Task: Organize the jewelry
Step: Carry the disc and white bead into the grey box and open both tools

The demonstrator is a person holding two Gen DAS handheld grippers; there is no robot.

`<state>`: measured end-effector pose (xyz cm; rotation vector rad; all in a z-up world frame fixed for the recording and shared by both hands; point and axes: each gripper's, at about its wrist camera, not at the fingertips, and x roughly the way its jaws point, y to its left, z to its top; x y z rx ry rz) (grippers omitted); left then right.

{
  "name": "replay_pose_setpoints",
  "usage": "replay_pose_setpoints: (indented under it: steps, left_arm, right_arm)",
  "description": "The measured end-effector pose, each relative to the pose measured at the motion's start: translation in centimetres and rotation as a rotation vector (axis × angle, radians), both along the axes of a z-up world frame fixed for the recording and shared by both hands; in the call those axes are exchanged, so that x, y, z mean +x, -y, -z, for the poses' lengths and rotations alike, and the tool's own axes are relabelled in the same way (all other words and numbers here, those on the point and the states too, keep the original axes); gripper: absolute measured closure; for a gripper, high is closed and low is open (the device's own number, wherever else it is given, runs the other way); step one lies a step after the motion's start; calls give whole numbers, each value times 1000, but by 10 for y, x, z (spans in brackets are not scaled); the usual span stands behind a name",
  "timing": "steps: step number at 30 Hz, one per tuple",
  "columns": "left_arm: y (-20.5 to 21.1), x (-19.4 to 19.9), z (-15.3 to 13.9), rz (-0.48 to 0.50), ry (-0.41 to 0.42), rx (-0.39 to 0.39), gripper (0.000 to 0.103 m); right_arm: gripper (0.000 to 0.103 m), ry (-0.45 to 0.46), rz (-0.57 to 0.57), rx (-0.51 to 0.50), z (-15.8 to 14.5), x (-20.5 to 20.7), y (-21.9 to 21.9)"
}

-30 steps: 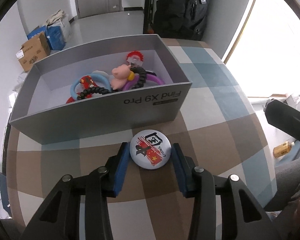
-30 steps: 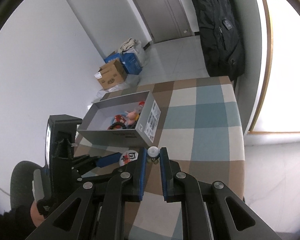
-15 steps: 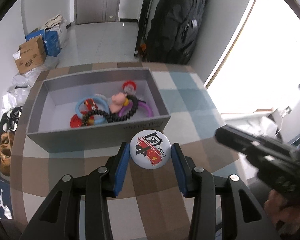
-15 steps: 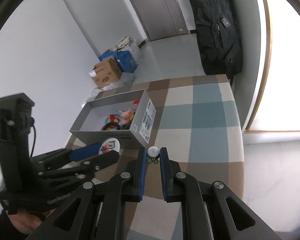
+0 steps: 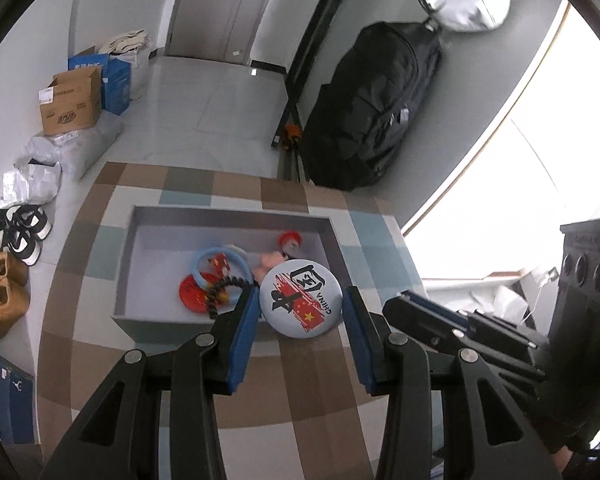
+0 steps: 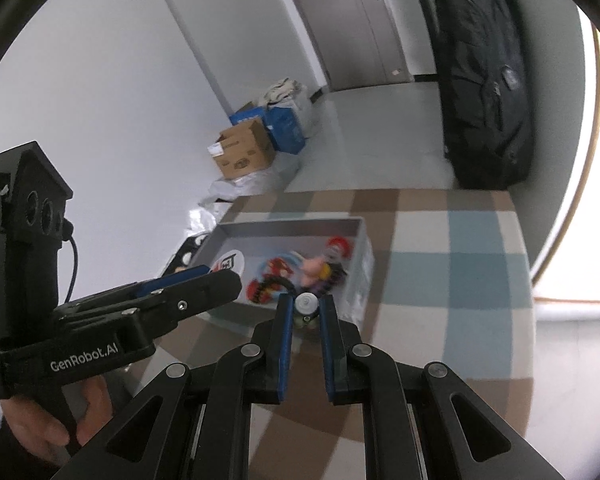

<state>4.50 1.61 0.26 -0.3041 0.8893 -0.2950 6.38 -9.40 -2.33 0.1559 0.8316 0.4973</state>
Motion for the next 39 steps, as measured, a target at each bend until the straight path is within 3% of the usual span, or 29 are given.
replay_pose_setpoints:
  steps: [17,39]
  left_arm:
    - [-32,30,11,-68,-54,-67,66]
    - [-39,48,26,-81,-131,-121,66]
  right_arm:
    - [91,-40,-30,55,1,48,-30]
    - [88,-136,4,88,18,71,-23]
